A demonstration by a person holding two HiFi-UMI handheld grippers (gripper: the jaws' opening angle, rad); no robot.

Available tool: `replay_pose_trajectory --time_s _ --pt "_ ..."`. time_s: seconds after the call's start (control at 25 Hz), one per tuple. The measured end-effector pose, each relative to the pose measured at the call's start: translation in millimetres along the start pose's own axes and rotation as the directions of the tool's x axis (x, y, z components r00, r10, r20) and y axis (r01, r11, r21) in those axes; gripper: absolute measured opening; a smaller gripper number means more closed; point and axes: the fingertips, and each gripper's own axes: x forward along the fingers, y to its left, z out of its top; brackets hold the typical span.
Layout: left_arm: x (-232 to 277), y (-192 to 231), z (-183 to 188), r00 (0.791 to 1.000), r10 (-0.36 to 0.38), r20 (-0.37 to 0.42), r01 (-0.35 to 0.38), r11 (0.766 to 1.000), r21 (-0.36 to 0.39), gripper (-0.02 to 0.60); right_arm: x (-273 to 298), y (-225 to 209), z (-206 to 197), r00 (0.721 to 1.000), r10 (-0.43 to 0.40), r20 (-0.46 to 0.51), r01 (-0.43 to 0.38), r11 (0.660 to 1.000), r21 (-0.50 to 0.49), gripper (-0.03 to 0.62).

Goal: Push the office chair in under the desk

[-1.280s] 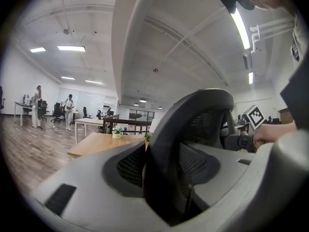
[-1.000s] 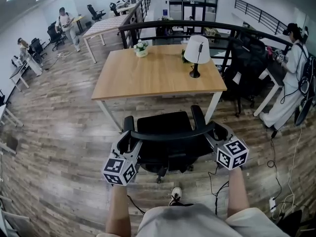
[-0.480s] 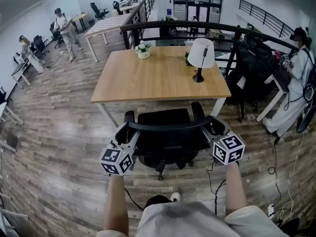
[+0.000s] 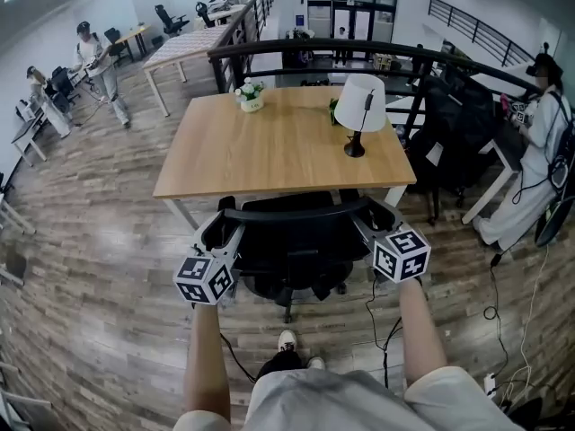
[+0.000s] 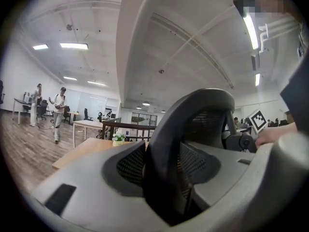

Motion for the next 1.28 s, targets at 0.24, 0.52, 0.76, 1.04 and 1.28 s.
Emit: replay_pose_trajectory --time_s 0.24,0.52,0.76,1.04,1.28 --pt "41 25 5 1.000 -0.014 -0.007 0.014 1.000 0.008 0.262 40 -22 9 1.000 -0.002 0.010 0.002 1.000 0.004 0.230" --pt "80 55 11 1.000 -0.026 -0.007 0.026 1.000 0.008 0.263 82 -40 18 1.000 -0.012 0.021 0.012 1.000 0.021 0.231" --pt "112 76 15 0.999 -0.046 -0.007 0.046 0.999 0.004 0.264 112 -54 24 1.000 -0.024 0.016 0.023 0.999 0.032 0.232" --pt "141 106 23 0.998 -0.055 0.011 0.055 0.998 0.001 0.264 146 -62 34 0.998 -0.044 0.038 0.042 0.998 0.043 0.235" --pt "167 123 26 0.998 -0.060 0.021 0.061 0.998 -0.003 0.264 170 -75 40 0.997 -0.061 0.055 0.059 0.997 0.049 0.236"
